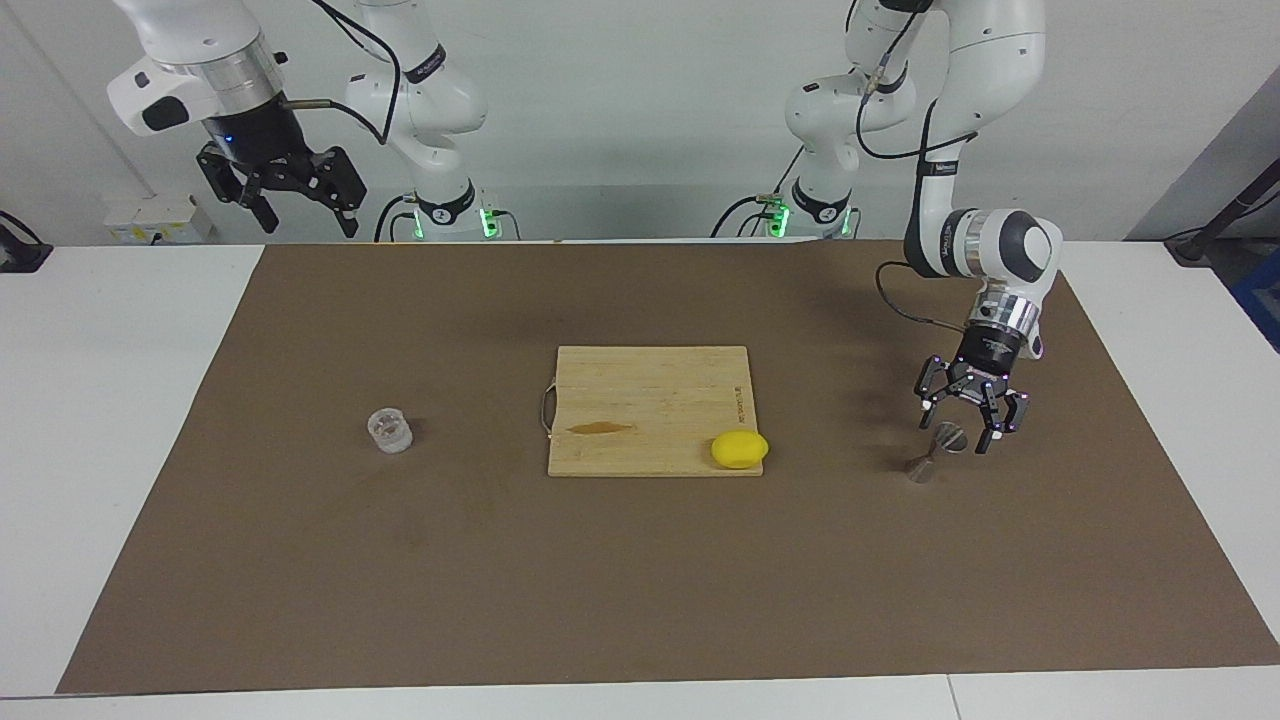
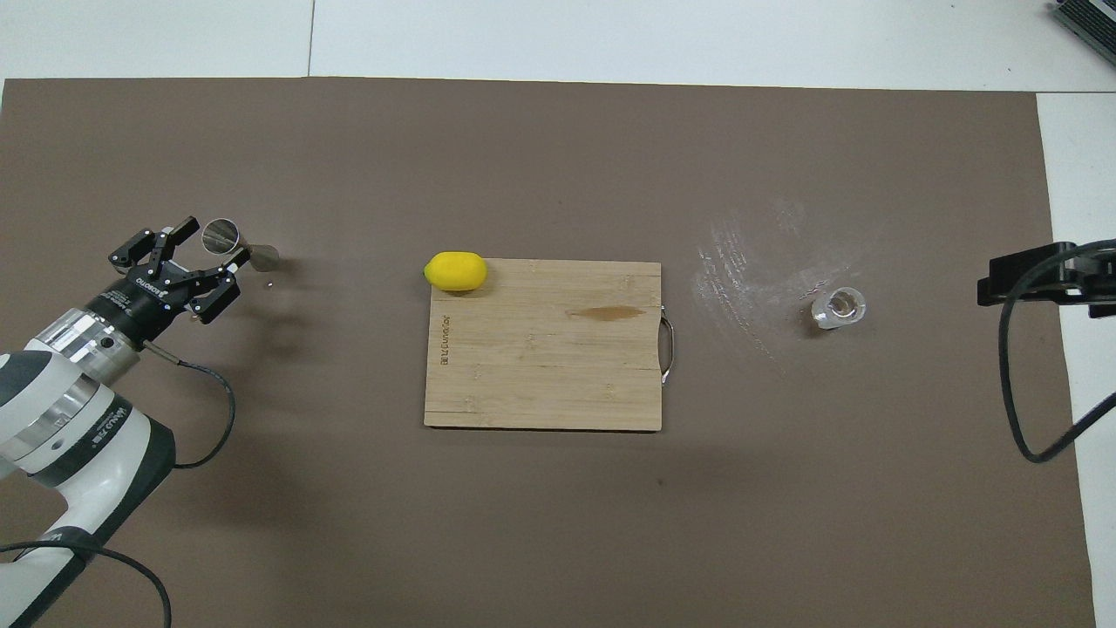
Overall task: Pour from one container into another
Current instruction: 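Close the left gripper around the small metal cup, then carry the metal cup with the left gripper over the wooden board, then set the metal cup on the board while the right gripper grasps the glass, then lift the glass with the right gripper while the left gripper withdraws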
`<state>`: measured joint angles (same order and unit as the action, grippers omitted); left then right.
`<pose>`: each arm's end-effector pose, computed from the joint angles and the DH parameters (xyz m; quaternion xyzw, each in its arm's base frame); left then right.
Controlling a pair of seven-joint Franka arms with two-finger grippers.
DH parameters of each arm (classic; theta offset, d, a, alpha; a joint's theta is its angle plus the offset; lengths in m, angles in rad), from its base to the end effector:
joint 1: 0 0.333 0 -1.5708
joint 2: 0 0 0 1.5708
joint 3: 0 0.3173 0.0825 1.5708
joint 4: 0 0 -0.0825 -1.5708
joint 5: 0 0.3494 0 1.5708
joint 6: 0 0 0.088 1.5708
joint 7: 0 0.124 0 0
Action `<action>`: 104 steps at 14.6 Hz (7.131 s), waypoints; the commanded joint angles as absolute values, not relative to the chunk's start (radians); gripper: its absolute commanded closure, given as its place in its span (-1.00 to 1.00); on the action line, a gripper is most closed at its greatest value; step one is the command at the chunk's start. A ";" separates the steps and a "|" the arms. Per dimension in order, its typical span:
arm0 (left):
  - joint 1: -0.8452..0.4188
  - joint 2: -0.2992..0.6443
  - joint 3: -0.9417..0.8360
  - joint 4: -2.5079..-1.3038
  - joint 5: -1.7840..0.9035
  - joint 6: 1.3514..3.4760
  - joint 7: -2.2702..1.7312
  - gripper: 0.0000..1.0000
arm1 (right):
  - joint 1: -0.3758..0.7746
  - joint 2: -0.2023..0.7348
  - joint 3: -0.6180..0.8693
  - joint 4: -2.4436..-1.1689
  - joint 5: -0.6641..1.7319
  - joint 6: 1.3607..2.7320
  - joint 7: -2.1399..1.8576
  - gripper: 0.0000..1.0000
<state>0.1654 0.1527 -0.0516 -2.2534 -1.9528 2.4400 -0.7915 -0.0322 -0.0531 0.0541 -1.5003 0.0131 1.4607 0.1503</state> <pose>0.5285 0.0487 0.3214 0.2286 0.8048 -0.1752 0.5189 0.4916 0.0134 0.6563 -0.9980 0.0634 -0.0062 0.0056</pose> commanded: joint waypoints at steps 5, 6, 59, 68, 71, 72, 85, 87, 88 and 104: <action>0.153 0.184 -0.051 -2.226 -1.997 2.464 -0.765 -0.53 | -0.043 -0.063 0.055 -1.505 0.026 1.451 0.124 -1.00; 0.153 0.184 -0.051 -2.224 -1.999 2.464 -0.759 -0.53 | -0.043 -0.063 0.055 -1.505 0.026 1.450 0.124 -1.00; -0.161 0.328 -0.531 -1.953 -2.072 2.663 -0.835 1.00 | -0.124 0.159 0.054 -1.491 0.127 1.617 0.531 -1.00; -0.230 0.351 -0.488 -1.968 -2.066 2.663 -0.808 1.00 | -0.273 0.316 0.054 -1.629 0.424 1.816 0.969 -1.00; -0.235 0.368 -0.485 -1.968 -2.062 2.663 -0.801 1.00 | -0.320 0.308 0.052 -1.753 0.576 1.893 0.992 -1.00; -0.238 0.373 -0.480 -1.967 -2.057 2.663 -0.799 1.00 | -0.324 0.307 0.052 -1.779 0.598 1.914 0.992 -1.00; -0.256 0.330 -0.479 -1.988 -2.046 2.668 -0.798 -1.00 | -0.365 0.411 0.054 -2.020 0.908 2.052 0.764 -1.00; -0.270 0.261 -0.479 -2.025 -2.046 2.669 -0.798 -1.00 | -0.364 0.411 0.057 -2.022 0.916 2.056 0.764 -1.00; -0.270 0.229 -0.480 -2.040 -2.045 2.671 -0.798 -1.00 | -0.362 0.411 0.061 -2.020 0.928 2.056 0.764 -1.00; 0.109 0.169 -0.477 -1.994 -1.153 2.726 -0.815 -1.00 | -0.310 0.359 0.064 -1.948 0.933 2.002 0.931 1.00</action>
